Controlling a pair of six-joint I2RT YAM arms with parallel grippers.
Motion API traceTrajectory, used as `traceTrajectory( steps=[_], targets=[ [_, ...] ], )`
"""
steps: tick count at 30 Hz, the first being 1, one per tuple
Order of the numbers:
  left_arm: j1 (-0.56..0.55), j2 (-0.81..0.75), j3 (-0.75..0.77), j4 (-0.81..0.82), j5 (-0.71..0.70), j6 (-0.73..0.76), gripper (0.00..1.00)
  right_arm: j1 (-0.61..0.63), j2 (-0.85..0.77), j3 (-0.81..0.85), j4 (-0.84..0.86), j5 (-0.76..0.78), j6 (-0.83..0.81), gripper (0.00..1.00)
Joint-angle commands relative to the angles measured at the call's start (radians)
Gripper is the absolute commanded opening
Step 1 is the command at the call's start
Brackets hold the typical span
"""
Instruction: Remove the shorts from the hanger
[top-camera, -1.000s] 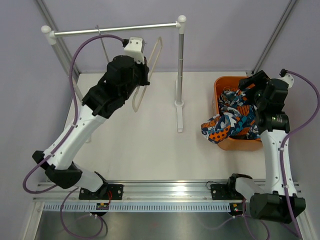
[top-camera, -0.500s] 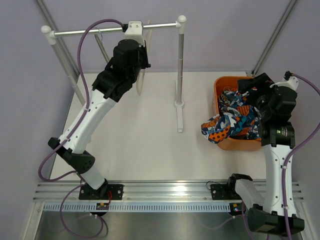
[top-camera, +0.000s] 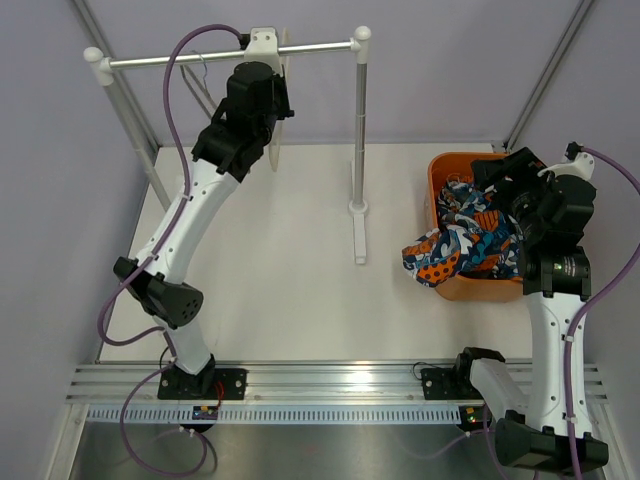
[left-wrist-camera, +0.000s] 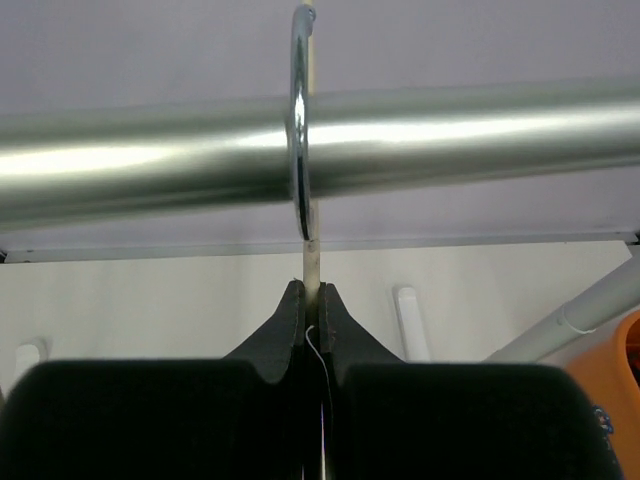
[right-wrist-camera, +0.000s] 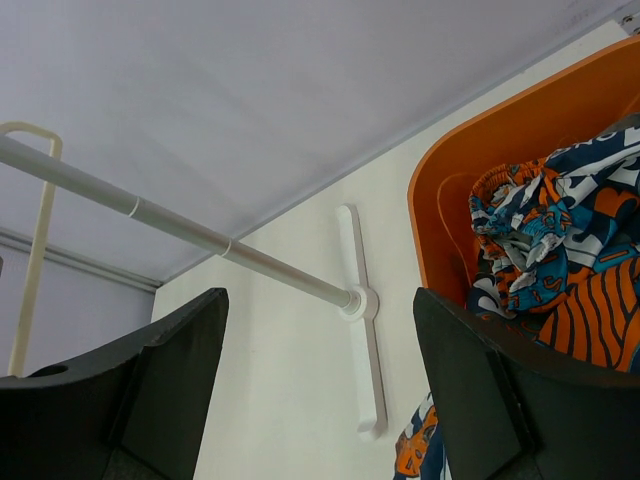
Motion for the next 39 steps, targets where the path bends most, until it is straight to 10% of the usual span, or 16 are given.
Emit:
traceTrajectory(
  steps=[1, 22, 39],
  targets=[
    [0.031, 0.023, 0.046, 0.088, 0.040, 0.011, 0.00, -0.001, -0.008, 0.003, 0.017, -0.030, -0.021, 0.84],
    [0.037, -0.147, -0.276, 0.146, 0.090, -0.027, 0.00, -0.001, -0.036, -0.026, 0.003, -0.038, -0.021, 0.84],
    [0.028, -0.224, -0.253, 0.176, 0.148, 0.045, 0.50, -0.001, -0.033, -0.004, -0.009, -0.046, -0.038, 0.85]
  ],
)
